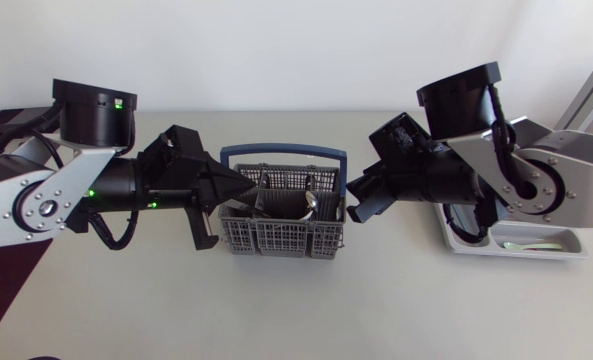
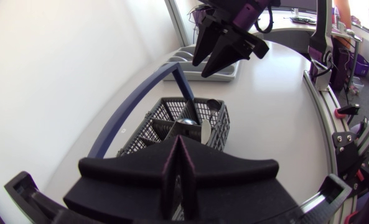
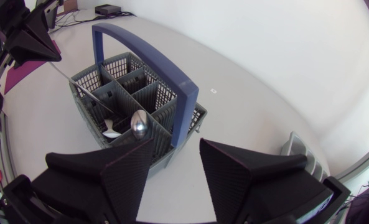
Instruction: Sort the cutlery from the basket into the organizer compartments.
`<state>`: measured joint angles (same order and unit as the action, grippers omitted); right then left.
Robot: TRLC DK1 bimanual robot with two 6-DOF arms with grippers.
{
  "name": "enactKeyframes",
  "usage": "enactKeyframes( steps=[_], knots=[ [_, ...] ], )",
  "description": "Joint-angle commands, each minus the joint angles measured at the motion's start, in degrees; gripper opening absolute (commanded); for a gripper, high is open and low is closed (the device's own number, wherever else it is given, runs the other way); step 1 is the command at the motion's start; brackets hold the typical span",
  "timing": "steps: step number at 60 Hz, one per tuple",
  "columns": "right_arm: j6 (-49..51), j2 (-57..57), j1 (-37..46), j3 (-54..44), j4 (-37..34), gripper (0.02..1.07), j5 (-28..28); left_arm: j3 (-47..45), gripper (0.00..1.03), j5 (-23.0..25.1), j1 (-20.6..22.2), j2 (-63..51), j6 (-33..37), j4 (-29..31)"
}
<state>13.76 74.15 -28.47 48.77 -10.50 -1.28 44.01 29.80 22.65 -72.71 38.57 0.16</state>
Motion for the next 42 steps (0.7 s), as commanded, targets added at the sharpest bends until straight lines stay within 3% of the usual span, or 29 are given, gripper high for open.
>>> enactKeyframes(
  steps=[1, 4, 10, 11, 19, 31, 42],
  knots=[
    [1.01, -0.76, -0.54, -1.40, 0.13, 0.58, 0.31, 0.90, 0.03, 0.52, 0.46, 0.29, -0.16, 1.42],
    [1.27, -1.11, -0.45, -1.84, 0.13, 0.58, 0.40, 0.73, 0.04, 0.43, 0.28, 0.02, 0.46, 1.95],
    [1.45, -1.73, -0.45, -2.46, 0.13, 0.58, 0.40, -0.50, 0.18, 0.34, -0.42, 1.08, 1.25, 2.65],
    [1.53, -1.82, -0.45, -2.63, 0.04, 0.58, 0.40, -1.03, 0.24, 0.34, -0.59, 1.60, 1.34, 2.74],
    [1.71, -2.17, -0.45, -2.98, 0.04, 0.58, 0.40, -2.96, 0.40, 0.34, -2.26, 2.31, 1.69, 2.38],
    [1.45, -1.99, -0.80, -3.25, 0.22, 0.58, 0.40, -7.36, 0.50, 0.43, -3.67, 2.22, 2.04, -1.66],
    [1.36, -1.46, -0.80, -3.51, 0.83, 0.58, 0.49, -10.87, 0.50, 0.43, -4.46, 1.25, 2.04, -5.53]
  ],
)
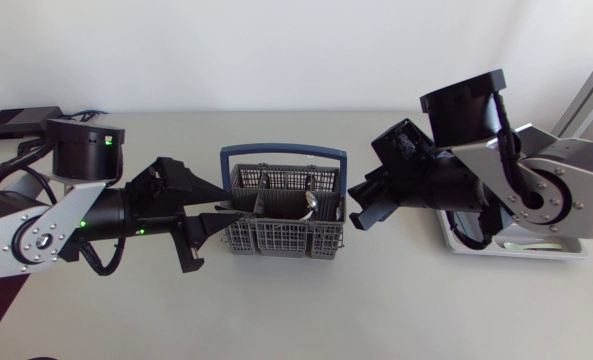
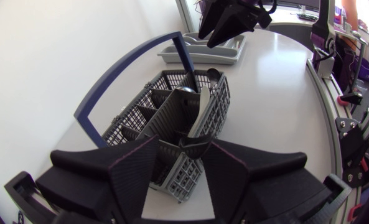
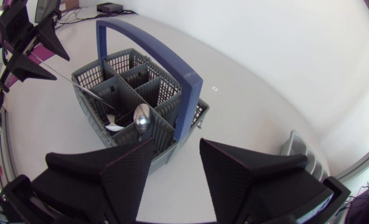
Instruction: Sort the cutlery from the basket into the organizer compartments.
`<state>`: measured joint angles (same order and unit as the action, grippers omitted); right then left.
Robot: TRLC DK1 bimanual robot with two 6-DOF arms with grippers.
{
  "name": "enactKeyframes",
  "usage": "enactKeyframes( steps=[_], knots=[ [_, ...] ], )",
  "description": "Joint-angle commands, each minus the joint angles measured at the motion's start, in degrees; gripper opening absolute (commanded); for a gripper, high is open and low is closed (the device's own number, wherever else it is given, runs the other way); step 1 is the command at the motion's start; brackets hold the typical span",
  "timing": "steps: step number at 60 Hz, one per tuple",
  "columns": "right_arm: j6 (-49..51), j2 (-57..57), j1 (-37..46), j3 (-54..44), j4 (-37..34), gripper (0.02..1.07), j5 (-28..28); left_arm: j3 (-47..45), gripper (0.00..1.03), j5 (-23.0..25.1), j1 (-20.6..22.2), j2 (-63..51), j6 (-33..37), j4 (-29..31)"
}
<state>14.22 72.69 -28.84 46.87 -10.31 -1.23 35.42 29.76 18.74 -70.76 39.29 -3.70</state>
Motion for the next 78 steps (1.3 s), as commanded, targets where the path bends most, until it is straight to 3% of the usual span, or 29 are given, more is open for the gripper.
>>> enactKeyframes(
  steps=[1, 9, 27, 49, 64, 78],
  knots=[
    [0.90, 0.09, -0.43, -1.61, 0.64, 0.58, 0.44, -2.55, 0.50, 0.48, -0.55, -0.87, 1.23, -2.10],
    [0.72, 0.62, -0.60, -1.61, 1.16, 0.58, 0.44, -3.60, 0.49, 0.56, -0.37, -3.07, 0.79, -5.17],
    [0.55, 1.14, -0.78, -2.05, 1.52, 0.58, 0.62, -3.78, 0.20, 0.56, 0.59, -6.41, -2.29, -11.85],
    [0.81, 2.11, -0.60, -2.75, 3.01, 0.58, 0.62, -2.72, 0.15, 0.56, 3.05, -10.10, -3.08, -13.87],
    [0.99, 2.29, -0.43, -3.54, 3.71, 0.58, 0.53, -1.49, 0.03, 0.56, 3.76, -11.24, -3.78, -14.22],
    [1.08, 2.20, -0.34, -3.63, 3.80, 0.58, 0.44, -0.18, 0.04, 0.48, 4.90, -10.27, -5.71, -13.87]
  ],
)
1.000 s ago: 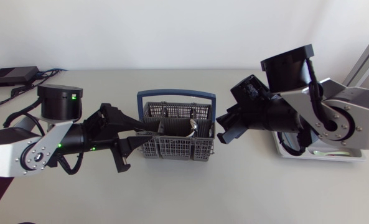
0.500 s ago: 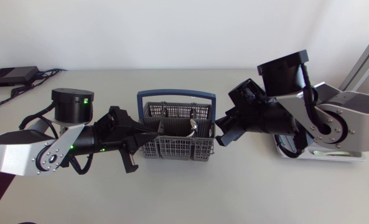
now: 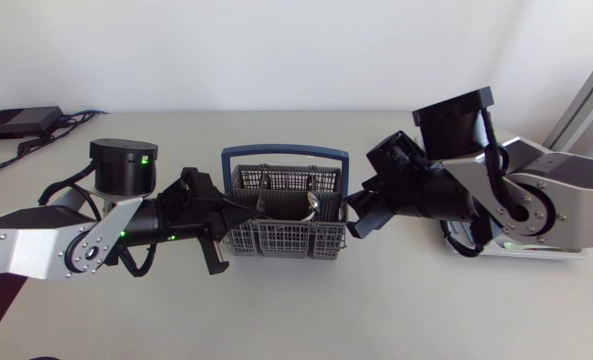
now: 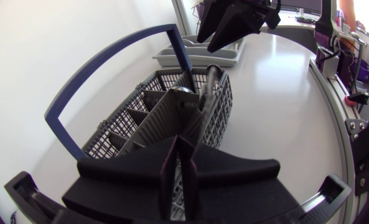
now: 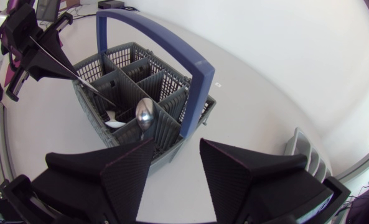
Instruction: Sort the cutlery from the basket into the organizer compartments.
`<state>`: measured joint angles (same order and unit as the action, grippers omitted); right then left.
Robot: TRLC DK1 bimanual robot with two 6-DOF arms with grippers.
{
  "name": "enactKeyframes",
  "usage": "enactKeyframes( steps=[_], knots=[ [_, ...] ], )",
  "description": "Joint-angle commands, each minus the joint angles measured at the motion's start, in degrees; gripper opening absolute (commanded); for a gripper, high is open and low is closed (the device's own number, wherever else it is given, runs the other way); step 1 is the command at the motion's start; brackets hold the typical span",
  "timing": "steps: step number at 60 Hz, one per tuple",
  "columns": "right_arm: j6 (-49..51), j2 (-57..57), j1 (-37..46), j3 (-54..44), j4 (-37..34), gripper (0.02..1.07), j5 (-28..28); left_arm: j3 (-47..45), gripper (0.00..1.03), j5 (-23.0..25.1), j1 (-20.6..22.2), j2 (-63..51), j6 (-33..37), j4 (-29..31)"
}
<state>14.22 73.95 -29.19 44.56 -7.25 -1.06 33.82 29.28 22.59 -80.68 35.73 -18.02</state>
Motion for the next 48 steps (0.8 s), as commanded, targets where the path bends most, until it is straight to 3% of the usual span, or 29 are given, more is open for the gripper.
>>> enactKeyframes(
  steps=[1, 27, 48],
  knots=[
    [1.08, 0.84, 0.01, -1.23, 0.65, 0.58, 0.27, 1.77, 0.04, 0.96, 1.05, 0.09, -2.50, 0.79],
    [0.99, -2.41, -1.66, 0.62, -2.16, 0.58, 0.27, 7.48, 0.04, 0.96, -0.35, 14.77, -3.38, 13.71],
    [0.46, -6.19, -4.30, 2.11, -5.94, 0.58, 0.09, 11.88, 0.03, 1.13, -1.76, 19.34, -8.04, 19.34]
  ],
)
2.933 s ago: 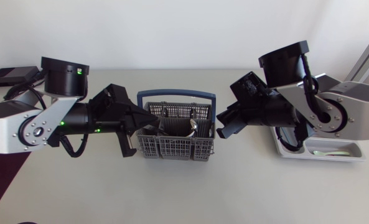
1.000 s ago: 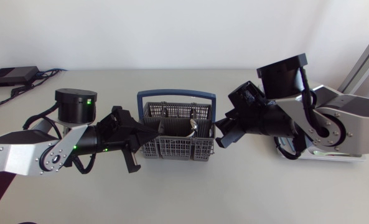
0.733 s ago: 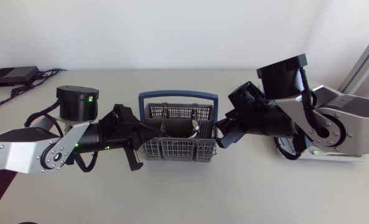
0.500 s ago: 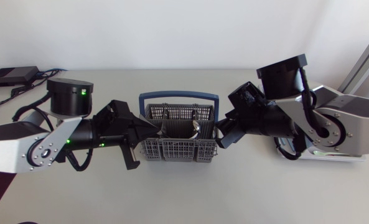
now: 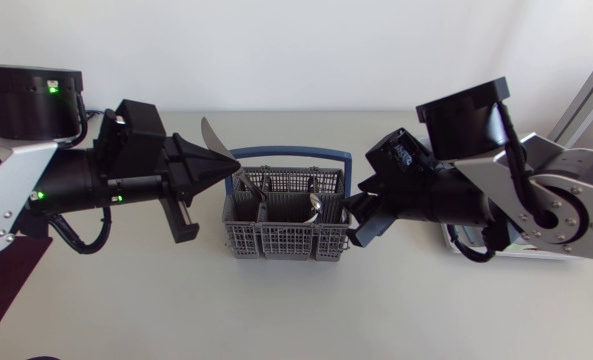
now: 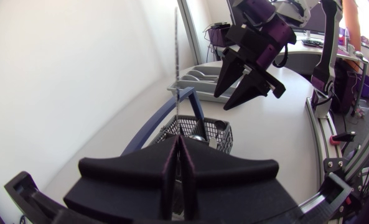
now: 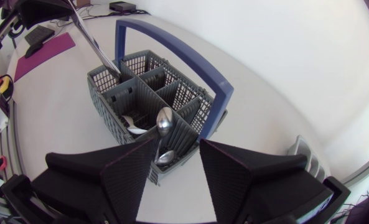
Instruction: Sort the cutlery from the basket into the organizer compartments.
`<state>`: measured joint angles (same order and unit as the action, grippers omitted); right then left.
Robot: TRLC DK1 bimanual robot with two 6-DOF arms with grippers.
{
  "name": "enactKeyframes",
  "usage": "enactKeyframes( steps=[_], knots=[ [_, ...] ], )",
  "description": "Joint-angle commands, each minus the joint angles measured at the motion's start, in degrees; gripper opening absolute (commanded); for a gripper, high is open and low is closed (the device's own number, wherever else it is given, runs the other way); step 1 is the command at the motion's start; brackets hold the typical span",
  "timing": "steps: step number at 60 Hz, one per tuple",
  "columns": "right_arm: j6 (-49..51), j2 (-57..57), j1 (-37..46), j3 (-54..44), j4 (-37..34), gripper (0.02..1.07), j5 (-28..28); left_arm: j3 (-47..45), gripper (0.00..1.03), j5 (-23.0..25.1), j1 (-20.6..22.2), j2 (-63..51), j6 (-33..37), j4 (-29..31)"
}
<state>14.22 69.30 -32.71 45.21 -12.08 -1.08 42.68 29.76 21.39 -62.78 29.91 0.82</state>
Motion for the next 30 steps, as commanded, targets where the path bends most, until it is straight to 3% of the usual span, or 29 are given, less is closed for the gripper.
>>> enactKeyframes(
  steps=[1, 16, 30],
  knots=[
    [0.46, -1.80, -0.87, 1.63, -1.28, 0.58, -0.06, 3.29, 0.03, 0.74, -0.64, 1.52, -2.58, 0.59],
    [-1.12, -4.08, -2.01, 4.18, -3.92, 0.63, -4.54, 7.60, 0.03, 4.61, -1.61, 0.73, -10.31, 4.45],
    [-3.14, -3.20, -2.18, 6.64, -4.62, 0.66, -13.07, 8.65, 0.03, 9.53, -0.47, -1.73, -15.76, 5.60]
  ],
)
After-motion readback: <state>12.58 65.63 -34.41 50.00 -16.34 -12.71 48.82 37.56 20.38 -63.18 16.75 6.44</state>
